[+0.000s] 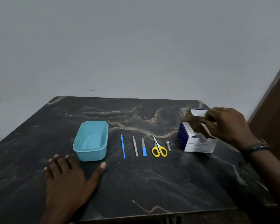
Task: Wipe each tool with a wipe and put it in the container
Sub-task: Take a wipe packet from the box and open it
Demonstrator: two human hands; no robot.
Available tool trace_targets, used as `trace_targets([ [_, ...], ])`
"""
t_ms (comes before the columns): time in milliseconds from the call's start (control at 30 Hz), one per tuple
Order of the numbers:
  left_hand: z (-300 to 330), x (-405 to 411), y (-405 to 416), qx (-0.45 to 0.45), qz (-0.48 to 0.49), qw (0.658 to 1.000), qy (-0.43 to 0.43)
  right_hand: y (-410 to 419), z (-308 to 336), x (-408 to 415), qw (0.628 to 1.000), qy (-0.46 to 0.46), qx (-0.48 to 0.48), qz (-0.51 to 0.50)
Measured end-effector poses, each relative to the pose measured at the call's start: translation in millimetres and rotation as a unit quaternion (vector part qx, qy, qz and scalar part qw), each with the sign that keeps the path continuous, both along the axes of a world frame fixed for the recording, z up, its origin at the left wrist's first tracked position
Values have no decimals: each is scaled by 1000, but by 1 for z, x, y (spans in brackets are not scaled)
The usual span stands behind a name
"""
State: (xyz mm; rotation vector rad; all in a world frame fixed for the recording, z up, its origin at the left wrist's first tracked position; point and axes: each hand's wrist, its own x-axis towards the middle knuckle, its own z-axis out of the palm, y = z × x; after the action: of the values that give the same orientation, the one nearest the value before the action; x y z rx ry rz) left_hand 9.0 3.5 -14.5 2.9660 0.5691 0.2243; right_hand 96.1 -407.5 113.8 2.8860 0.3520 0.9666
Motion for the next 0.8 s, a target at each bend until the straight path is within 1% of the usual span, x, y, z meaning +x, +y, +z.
trace_targets([
  [67, 0, 1, 1, -5, 0, 1000, 3, 6, 4, -2, 996, 91, 23, -10],
  [100, -1, 1, 1, -5, 0, 1000, 2, 8, 5, -2, 992, 123, 20, -21],
  [200, -2, 1, 2, -5, -2, 1000, -5, 15, 2, 3, 980, 194, -11, -36],
  [300, -2, 2, 2, -4, -6, 1000, -9, 16, -7, 19, 959, 272, -35, -68],
  [400, -2, 1, 2, -10, -6, 1000, -8, 15, -11, 32, 943, 315, -18, -101],
  [567, -2, 1, 2, -8, -5, 1000, -7, 23, -11, 38, 917, 362, -40, -161],
  [667, -2, 1, 2, -8, -6, 1000, -10, 29, -6, 39, 904, 387, -38, -178],
  [800, 0, 0, 2, -10, -7, 1000, -8, 35, 1, 39, 878, 433, -61, -196],
])
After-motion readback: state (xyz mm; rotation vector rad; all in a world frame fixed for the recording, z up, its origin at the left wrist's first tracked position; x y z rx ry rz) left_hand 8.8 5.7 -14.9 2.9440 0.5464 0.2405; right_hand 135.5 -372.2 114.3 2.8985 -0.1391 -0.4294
